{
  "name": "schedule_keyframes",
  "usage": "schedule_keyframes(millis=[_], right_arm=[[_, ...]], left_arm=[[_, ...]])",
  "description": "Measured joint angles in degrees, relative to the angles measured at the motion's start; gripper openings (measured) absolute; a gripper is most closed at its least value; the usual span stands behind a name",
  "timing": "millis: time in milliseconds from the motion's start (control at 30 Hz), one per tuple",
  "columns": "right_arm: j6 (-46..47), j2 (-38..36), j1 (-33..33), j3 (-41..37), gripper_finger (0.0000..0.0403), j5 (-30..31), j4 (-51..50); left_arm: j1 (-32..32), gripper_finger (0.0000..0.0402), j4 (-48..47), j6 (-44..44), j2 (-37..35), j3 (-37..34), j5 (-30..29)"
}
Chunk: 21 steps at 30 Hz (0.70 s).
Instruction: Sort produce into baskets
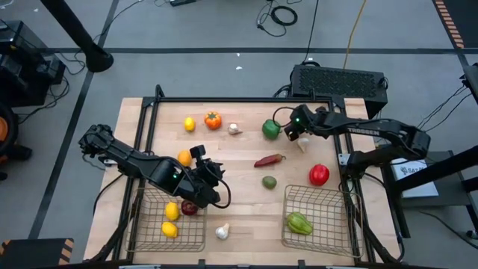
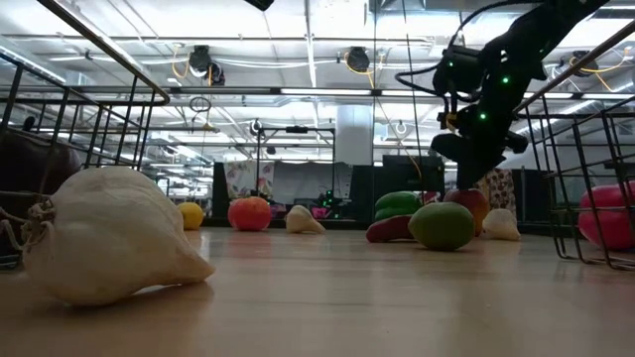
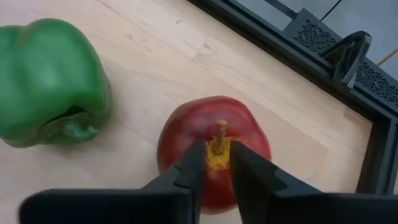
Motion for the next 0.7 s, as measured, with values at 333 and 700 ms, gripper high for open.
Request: schedule_keyframes(millis=[333, 700], right_arm=[[-1.1, 0.9, 1.0, 0.0, 0.0006, -0.2, 1.4], [-0.4, 0.4, 7.8, 0.4, 0.0001, -5.1, 1.6]], left_arm=[[0.0, 0.0107, 0.0, 0.0, 0.0, 0.0, 0.0], [-1.2, 0.0107, -3.7, -4.4, 0.0, 0.0, 13.3]])
